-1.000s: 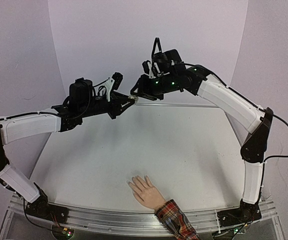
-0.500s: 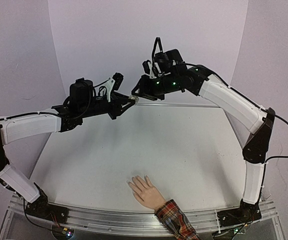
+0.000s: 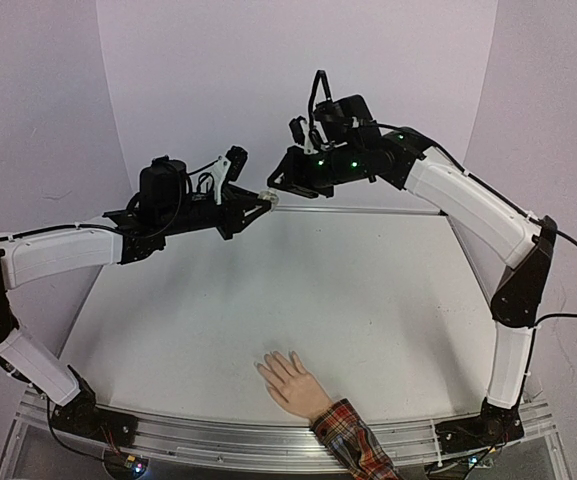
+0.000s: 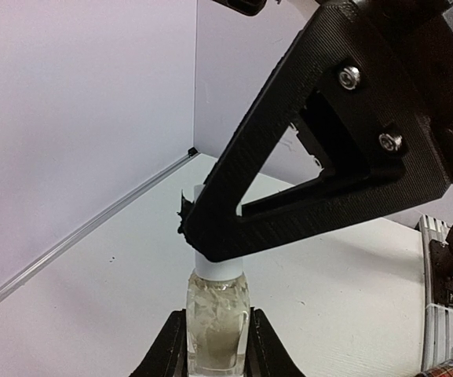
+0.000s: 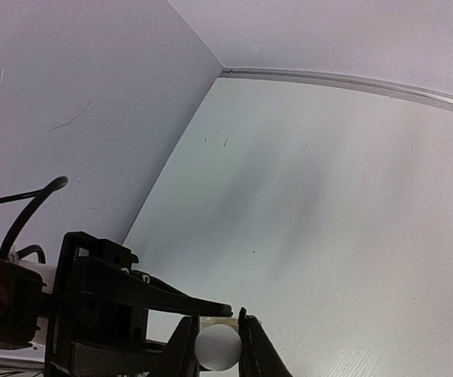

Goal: Paint the nails

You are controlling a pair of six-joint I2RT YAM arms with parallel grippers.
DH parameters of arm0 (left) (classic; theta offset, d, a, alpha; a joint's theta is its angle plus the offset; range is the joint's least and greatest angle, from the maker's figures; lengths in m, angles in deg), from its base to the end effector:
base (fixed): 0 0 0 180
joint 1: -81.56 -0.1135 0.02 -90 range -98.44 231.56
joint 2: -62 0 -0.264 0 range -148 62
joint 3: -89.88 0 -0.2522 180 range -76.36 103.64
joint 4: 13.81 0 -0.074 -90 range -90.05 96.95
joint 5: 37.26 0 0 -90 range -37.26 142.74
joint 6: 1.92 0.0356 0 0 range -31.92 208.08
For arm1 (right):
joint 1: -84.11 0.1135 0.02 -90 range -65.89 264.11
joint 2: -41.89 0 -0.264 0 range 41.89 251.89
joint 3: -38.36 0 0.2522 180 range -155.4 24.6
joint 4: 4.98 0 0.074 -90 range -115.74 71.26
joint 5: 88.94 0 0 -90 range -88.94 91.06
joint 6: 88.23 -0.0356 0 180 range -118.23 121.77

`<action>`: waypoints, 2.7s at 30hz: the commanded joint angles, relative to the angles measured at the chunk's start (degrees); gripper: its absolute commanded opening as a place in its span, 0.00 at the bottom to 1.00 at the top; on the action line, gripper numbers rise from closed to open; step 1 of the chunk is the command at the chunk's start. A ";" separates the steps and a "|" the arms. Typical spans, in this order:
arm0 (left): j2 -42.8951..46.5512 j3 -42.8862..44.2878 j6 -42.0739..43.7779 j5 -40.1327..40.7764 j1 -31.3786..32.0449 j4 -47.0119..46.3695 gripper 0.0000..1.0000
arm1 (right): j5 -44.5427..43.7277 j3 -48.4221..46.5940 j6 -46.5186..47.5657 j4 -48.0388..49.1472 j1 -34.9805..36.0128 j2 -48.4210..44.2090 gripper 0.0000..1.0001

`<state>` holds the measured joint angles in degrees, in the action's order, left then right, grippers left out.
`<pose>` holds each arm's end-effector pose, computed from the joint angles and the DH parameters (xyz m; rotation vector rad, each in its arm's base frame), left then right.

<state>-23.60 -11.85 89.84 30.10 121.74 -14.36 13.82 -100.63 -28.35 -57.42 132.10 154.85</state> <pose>0.2631 -0.2402 0.3319 0.9028 1.4995 -0.8294 0.2933 0.3374 0.4189 -0.4903 2.1408 1.0460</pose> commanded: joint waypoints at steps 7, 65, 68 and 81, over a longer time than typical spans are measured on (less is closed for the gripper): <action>1.54 2.76 1.14 -1.14 0.21 -1.25 0.00 | 1.16 -1.37 0.11 0.61 0.13 -0.44 0.25; 8.86 -1.53 -7.12 -26.43 -1.24 -1.08 0.00 | 16.39 7.67 26.53 1.94 0.06 -12.72 0.00; 9.12 -1.81 -6.81 -24.55 -1.21 -1.75 0.00 | 17.21 8.02 25.24 2.12 0.04 -12.81 0.00; 7.80 -1.91 -5.85 -21.00 -1.25 -1.75 0.00 | 14.88 8.69 20.84 4.21 0.03 -14.44 0.00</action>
<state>-16.60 -14.17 83.53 7.42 120.83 -14.44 29.58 -92.22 -5.61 -55.65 132.25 143.20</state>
